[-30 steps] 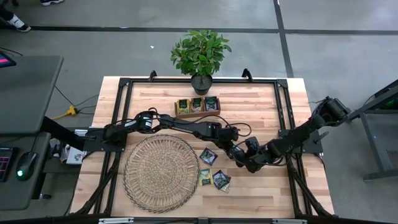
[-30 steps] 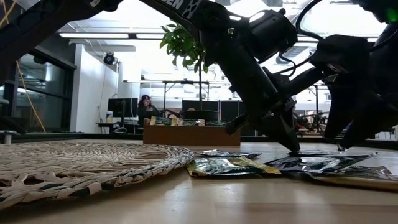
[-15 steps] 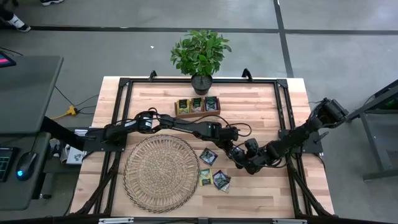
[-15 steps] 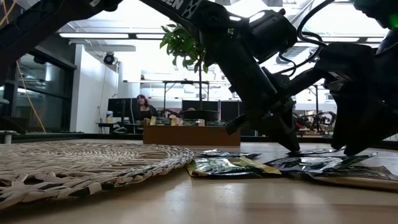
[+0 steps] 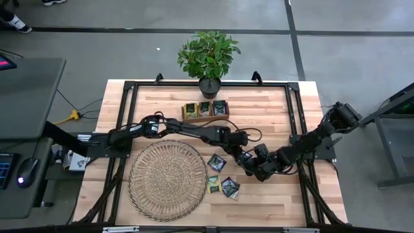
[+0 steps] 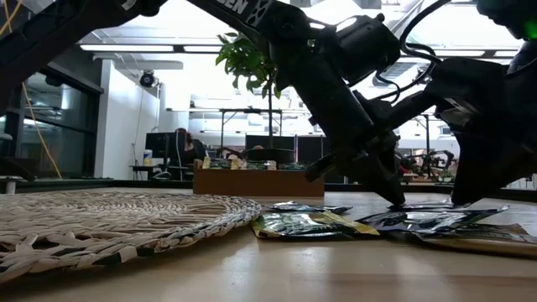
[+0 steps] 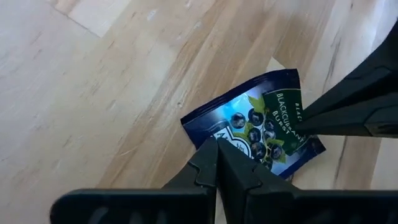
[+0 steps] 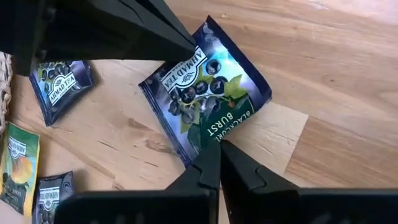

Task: Pick & Place Tea
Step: Put the blue tea bag into the right section of the wooden organizer

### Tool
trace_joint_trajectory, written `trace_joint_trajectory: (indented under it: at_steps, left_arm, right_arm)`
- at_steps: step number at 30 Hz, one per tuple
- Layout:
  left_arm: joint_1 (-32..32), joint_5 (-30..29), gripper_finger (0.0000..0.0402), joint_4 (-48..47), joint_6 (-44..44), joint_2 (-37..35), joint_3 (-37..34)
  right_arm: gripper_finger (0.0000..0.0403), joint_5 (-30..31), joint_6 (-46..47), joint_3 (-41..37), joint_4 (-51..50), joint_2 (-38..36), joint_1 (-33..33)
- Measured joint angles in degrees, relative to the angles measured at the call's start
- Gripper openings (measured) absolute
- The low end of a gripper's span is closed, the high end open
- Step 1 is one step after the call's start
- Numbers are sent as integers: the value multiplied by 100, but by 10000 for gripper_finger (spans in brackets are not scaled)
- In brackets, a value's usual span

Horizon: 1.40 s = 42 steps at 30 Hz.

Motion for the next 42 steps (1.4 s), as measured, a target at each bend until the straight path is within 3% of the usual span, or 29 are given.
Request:
trace_joint_trajectory:
  at_steps: [11,20,27,34,38,42]
  left_arm:
    - [326,655,17,-414,644,-297,-19]
    - [577,643,17,-1157,1422,-706,8]
    - [728,315,17,-1935,2141,-1204,-34]
    - [935,117,17,-2002,2504,-1851,-10]
    - [1120,66,17,-2240,2575,-2127,-37]
    - [1366,37,17,-1890,2713,-2567,-122]
  right_arm:
    - [1,147,-170,-8,-96,11,221]
    - [0,150,-596,13,-93,-83,214]
    - [0,323,-1109,39,-522,-876,95]
    - [0,-19,-2975,874,-2010,-1528,-651]
    - [0,-256,-4274,1532,-2627,-1582,-1257]
    - [0,-439,-5499,2088,-2941,-1576,-1835]
